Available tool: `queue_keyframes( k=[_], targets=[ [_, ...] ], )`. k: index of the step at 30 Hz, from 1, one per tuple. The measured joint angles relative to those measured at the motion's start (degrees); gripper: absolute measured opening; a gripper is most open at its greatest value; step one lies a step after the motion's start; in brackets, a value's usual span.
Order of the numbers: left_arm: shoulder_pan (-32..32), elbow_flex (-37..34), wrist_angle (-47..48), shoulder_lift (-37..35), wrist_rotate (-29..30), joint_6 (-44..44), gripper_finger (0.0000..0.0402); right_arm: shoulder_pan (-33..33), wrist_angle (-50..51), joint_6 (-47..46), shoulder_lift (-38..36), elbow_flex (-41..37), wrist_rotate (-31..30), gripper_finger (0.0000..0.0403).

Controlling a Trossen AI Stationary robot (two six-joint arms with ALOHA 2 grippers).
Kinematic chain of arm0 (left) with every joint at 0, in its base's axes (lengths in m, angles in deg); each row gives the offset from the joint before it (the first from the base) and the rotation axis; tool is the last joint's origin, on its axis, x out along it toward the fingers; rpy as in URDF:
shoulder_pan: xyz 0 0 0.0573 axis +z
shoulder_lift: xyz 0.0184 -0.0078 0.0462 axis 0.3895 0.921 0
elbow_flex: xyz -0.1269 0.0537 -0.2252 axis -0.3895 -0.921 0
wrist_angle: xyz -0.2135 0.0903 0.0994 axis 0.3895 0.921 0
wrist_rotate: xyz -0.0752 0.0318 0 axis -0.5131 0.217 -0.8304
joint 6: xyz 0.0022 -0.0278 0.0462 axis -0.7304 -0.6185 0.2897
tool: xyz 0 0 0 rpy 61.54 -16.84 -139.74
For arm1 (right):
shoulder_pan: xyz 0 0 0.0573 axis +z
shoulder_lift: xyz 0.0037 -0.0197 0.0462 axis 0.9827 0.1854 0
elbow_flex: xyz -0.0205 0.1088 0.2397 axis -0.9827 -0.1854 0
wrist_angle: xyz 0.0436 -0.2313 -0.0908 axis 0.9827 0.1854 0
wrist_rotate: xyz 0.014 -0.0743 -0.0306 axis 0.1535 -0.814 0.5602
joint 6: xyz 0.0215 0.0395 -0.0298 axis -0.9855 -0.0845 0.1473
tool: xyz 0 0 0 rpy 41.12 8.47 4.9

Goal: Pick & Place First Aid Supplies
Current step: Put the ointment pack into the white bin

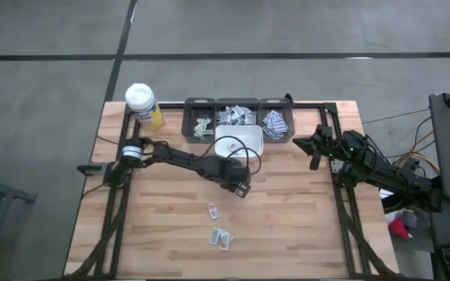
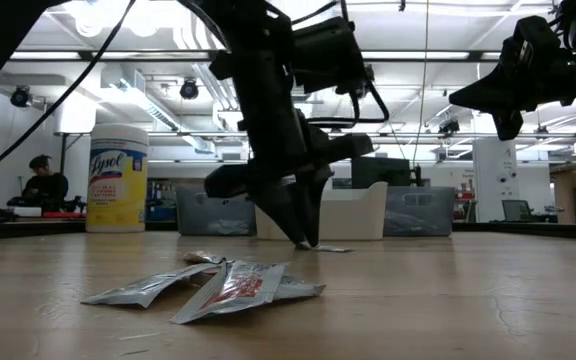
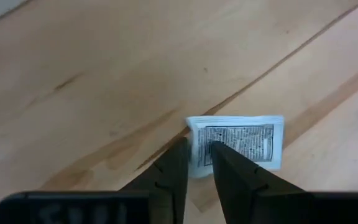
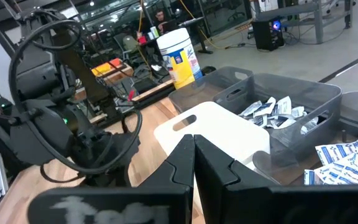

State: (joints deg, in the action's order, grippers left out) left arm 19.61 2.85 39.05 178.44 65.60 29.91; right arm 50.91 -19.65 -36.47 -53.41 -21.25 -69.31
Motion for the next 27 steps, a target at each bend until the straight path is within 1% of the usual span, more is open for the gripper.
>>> queue_keyframes(
  k=[9,12,17,19,21,24,27],
  targets=[
    [0.0,-4.1,-1.5,-0.4,0.0,-4.9,0.0076,0.0,0.0,0.0,0.0,0.0,0.0,0.0008],
    [0.0,-4.1,-1.1,-0.4,0.0,-5.0,0.0059,0.0,0.0,0.0,0.0,0.0,0.0,0.0008],
    [0.0,-2.5,0.6,-0.3,0.0,-2.5,0.0011,0.0,0.0,0.0,0.0,0.0,0.0,0.0008],
    [0.0,-1.4,1.9,-0.3,0.4,-1.9,0.0006,0.0,0.0,0.0,0.0,0.0,0.0,0.0008],
    [0.0,0.1,4.7,-0.1,0.7,-0.6,0.0005,0.0,0.0,0.0,0.0,0.0,0.0,0.0008],
    [-0.1,2.5,8.8,-0.3,1.0,4.4,0.0001,0.0,0.0,0.2,0.1,0.0,0.0,0.0008],
    [-0.5,5.1,7.5,-1.8,1.3,14.5,0.0001,0.0,0.0,0.2,0.1,0.0,0.0,0.0008]
  ],
)
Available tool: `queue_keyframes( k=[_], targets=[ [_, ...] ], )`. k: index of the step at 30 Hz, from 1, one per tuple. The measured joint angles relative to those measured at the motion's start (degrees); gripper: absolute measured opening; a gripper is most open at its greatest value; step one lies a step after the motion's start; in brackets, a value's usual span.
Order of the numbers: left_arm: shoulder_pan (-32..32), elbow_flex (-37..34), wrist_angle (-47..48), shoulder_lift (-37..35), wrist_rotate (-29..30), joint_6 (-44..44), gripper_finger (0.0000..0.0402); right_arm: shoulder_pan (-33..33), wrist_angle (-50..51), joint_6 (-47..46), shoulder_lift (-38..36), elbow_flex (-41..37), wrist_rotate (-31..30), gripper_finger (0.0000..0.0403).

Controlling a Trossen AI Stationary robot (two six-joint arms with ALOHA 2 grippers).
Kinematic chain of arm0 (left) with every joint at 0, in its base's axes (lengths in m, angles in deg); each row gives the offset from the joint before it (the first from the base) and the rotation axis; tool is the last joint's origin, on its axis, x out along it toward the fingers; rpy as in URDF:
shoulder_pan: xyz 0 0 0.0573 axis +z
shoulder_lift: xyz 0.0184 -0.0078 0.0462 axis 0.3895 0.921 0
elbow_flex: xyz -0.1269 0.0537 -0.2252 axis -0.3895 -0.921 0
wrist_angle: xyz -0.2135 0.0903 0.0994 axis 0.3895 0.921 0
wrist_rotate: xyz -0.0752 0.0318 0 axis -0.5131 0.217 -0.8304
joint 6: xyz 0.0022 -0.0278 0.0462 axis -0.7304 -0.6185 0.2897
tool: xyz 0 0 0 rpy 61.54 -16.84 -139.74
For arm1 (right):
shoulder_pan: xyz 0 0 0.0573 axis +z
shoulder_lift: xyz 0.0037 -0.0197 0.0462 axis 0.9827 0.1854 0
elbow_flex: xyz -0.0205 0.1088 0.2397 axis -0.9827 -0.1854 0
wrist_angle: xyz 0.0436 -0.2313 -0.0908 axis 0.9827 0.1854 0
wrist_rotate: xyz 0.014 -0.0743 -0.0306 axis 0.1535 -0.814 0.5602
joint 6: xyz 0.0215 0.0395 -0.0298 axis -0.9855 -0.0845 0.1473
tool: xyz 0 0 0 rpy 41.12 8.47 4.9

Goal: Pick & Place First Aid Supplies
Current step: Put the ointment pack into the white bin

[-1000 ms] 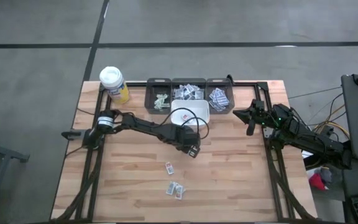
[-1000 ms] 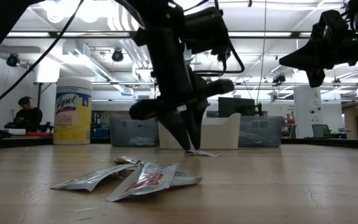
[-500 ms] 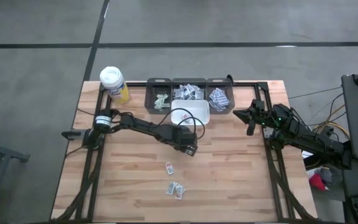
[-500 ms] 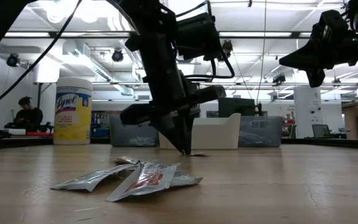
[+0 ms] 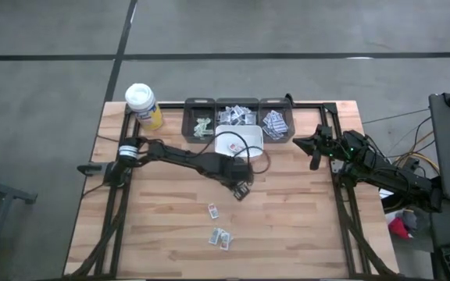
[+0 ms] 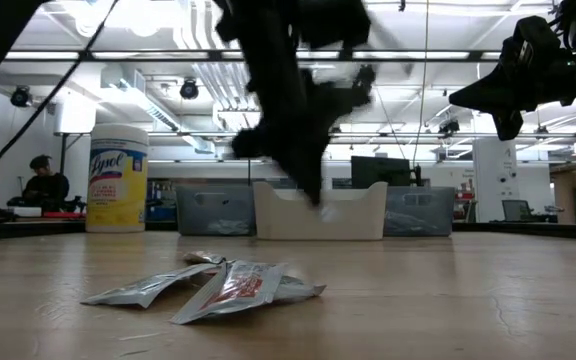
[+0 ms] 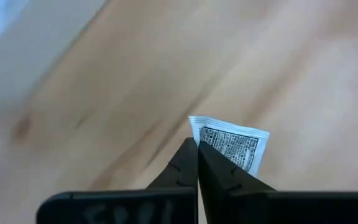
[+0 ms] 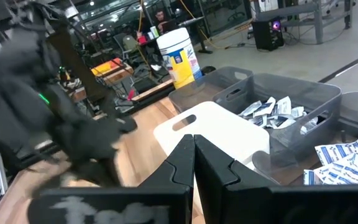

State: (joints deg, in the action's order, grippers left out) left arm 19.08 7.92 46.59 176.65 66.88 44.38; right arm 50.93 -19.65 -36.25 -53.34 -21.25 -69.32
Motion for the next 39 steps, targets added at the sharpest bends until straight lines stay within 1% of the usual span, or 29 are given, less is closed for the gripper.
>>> queue_keyframes(
  k=[4,5,7,9,12,14,16,17,19,23,26,28,32,39],
  targets=[
    [-0.5,2.8,-8.8,-2.1,-1.7,17.1,0.0,0.0,0.0,0.0,0.1,0.0,0.0,0.0008],
    [-0.4,3.2,-11.6,-2.2,-1.4,19.4,0.0,0.0,0.0,0.0,0.2,0.0,0.0,0.0008],
    [-0.1,3.9,-17.9,-2.5,1.3,21.9,0.0,0.0,0.0,0.0,0.3,0.0,0.0,0.0008],
    [0.5,4.3,-24.2,-2.7,5.9,22.4,0.0,0.0,0.0,0.0,0.5,0.0,0.0,0.0008],
    [1.2,4.8,-30.1,-2.8,17.2,21.7,0.0,0.0,0.0,0.0,0.6,0.0,0.0,0.0008],
    [1.6,4.8,-30.5,-2.8,25.0,19.4,0.0,0.0,0.0,0.0,0.6,0.0,0.0,0.0008],
    [2.1,4.8,-29.5,-2.8,31.3,15.3,0.0,0.0,0.0,0.0,0.6,0.0,0.0,0.0008],
    [2.5,4.8,-28.6,-2.8,33.5,13.2,0.0,0.0,0.0,0.0,0.6,0.0,0.0,0.0008],
    [3.5,4.8,-26.1,-2.9,35.3,8.7,0.0,0.0,0.0,0.0,0.6,0.0,0.0,0.0008],
    [5.9,4.8,-16.3,-2.9,34.0,-1.7,0.0,0.0,0.0,0.0,0.6,0.0,0.0,0.0008],
    [7.9,4.8,-8.3,-2.9,30.4,-7.8,0.0,0.0,0.0,0.0,0.6,0.0,0.0,0.0008],
    [9.2,4.8,-5.1,-2.8,27.5,-10.4,0.0,0.0,0.0,0.0,0.6,0.0,0.0,0.0008],
    [11.8,4.7,-4.6,-2.2,22.2,-10.8,0.0,0.0,0.0,0.0,0.6,0.0,0.0,0.0008],
    [15.4,4.7,-4.9,-0.9,15.8,-10.7,0.0,0.0,0.0,0.0,0.6,0.0,0.0,0.0008]
  ],
)
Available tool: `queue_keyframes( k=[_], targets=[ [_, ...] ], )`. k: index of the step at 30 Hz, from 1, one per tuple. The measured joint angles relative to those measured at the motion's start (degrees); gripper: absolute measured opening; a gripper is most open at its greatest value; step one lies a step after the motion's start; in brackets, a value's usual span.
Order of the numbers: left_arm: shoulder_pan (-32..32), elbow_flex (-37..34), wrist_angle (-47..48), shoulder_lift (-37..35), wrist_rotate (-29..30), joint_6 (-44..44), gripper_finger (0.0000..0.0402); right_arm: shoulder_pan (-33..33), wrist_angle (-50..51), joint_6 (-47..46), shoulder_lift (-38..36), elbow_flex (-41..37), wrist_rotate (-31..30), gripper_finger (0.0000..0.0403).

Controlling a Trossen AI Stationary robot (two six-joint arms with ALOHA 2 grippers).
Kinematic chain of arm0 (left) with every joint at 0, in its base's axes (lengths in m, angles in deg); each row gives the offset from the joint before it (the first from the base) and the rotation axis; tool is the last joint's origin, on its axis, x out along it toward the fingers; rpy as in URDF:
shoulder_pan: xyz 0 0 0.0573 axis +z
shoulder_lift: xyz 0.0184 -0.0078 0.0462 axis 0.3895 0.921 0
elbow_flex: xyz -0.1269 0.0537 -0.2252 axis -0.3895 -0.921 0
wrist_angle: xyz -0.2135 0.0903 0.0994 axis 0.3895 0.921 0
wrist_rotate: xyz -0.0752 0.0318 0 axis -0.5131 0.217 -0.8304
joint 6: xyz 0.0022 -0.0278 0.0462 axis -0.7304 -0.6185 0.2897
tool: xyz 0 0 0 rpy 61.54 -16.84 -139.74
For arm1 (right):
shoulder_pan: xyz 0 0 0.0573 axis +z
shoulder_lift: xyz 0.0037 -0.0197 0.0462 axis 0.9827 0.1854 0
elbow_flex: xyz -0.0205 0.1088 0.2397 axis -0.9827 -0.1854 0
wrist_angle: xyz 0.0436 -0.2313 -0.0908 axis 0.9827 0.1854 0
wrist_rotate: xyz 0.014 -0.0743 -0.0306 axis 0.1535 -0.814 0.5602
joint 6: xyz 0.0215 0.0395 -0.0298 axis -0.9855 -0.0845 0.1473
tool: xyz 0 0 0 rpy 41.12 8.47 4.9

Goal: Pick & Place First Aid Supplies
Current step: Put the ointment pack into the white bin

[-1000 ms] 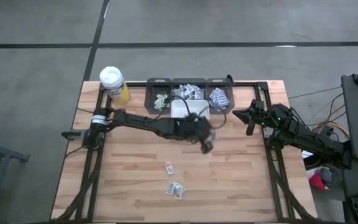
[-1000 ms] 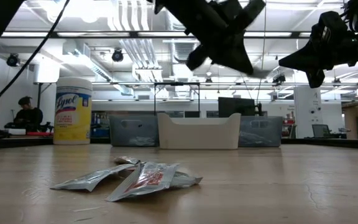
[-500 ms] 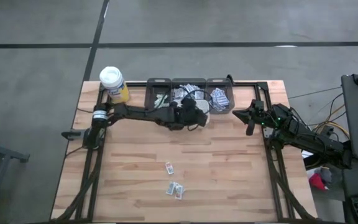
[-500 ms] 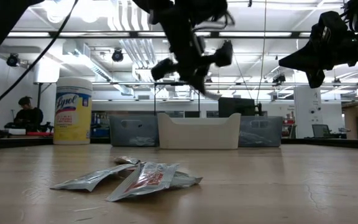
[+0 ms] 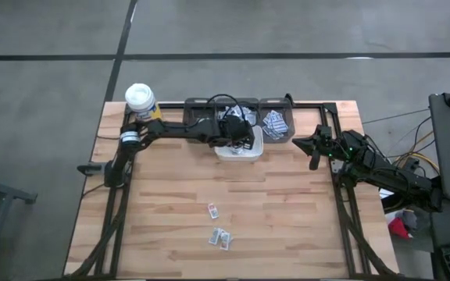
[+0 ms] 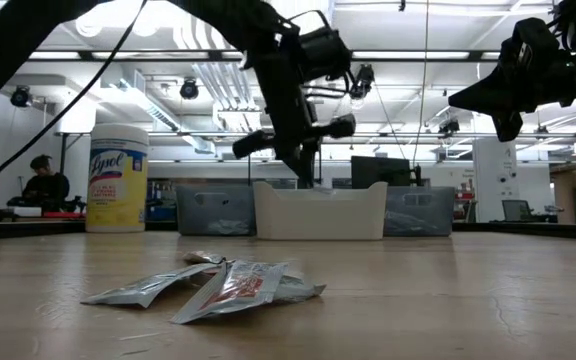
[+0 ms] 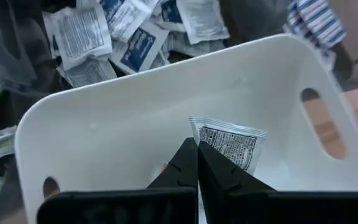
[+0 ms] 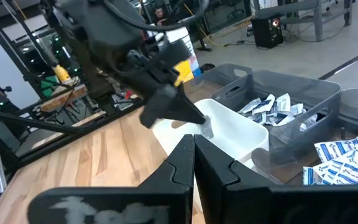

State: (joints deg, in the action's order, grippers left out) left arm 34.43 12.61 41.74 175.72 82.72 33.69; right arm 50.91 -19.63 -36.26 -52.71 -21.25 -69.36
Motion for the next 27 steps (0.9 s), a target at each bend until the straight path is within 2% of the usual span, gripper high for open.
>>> queue_keyframes(
  k=[5,13,27],
  targets=[
    [0.8,0.0,-0.8,2.6,-2.4,0.9,0.0,0.0,0.0,0.0,0.0,0.0,0.0,0.0008],
    [0.8,0.0,-1.3,3.9,-2.8,1.0,0.0005,0.0,0.0,0.0,0.0,0.0,0.0,0.0008],
    [0.8,1.3,-1.1,2.9,-5.1,4.0,0.01,0.0,0.0,0.0,0.0,0.0,0.0,0.0008]
  ],
)
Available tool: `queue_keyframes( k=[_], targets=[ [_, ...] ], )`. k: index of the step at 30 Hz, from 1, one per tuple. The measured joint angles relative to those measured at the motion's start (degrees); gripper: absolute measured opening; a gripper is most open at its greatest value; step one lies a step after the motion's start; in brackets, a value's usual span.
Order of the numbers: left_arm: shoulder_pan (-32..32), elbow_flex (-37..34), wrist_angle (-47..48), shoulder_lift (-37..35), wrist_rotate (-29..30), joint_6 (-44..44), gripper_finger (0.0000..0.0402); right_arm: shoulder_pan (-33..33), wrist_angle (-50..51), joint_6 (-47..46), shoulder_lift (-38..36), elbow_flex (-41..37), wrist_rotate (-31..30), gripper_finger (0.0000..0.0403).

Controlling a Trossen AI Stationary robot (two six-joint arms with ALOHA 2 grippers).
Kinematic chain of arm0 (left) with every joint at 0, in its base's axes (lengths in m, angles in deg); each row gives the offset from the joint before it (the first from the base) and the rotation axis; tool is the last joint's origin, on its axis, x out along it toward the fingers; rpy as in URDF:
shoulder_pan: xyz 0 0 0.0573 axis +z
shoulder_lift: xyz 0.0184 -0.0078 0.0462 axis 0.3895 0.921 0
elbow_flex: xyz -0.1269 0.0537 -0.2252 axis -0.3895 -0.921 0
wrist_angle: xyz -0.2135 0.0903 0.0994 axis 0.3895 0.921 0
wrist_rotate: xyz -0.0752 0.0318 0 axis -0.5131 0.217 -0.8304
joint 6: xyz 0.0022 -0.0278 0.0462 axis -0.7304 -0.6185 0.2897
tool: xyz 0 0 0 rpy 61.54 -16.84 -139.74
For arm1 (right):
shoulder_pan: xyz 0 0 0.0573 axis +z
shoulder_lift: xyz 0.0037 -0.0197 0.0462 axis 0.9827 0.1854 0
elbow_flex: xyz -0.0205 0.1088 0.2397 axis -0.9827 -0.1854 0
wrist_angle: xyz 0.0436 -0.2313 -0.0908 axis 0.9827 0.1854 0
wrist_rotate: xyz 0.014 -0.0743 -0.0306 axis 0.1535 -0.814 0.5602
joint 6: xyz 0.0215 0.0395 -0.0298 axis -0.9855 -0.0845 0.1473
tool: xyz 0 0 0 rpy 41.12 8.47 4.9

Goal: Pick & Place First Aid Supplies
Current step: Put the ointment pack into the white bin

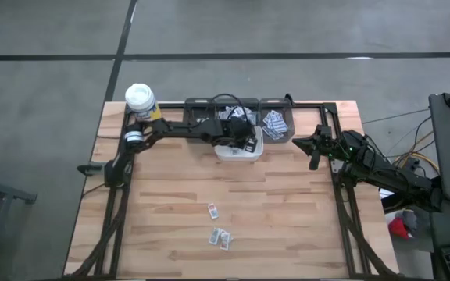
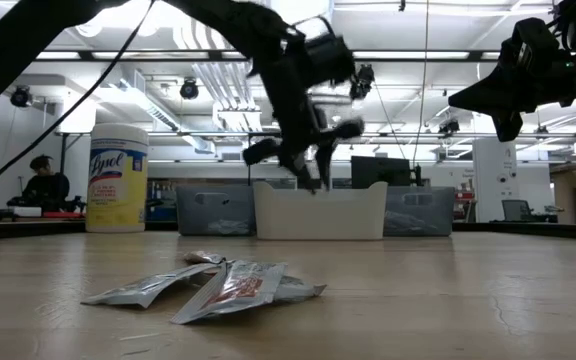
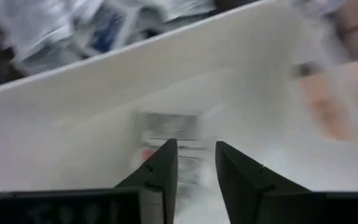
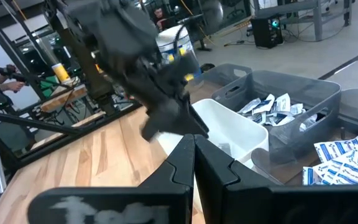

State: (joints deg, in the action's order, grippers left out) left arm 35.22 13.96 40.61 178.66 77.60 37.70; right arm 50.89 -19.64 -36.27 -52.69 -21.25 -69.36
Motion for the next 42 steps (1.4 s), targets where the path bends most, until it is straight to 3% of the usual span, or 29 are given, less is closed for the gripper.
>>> queue_keyframes(
  k=[9,19,31,42],
  targets=[
    [-5.6,5.1,3.2,-4.0,-14.1,12.2,0.0106,0.0,0.0,0.0,0.0,0.0,0.0,0.0008],
    [-17.5,2.1,18.1,-4.1,-15.3,12.2,0.0106,0.0,0.0,0.0,0.0,0.0,0.0,0.0008],
    [-23.5,-7.1,19.1,-4.1,-16.9,6.8,0.0106,0.0,0.0,0.0,0.0,0.0,0.0,0.0008],
    [-24.9,-9.9,18.8,-4.1,-20.7,6.0,0.0106,0.0,0.0,0.0,0.0,0.0,0.0,0.0008]
  ],
)
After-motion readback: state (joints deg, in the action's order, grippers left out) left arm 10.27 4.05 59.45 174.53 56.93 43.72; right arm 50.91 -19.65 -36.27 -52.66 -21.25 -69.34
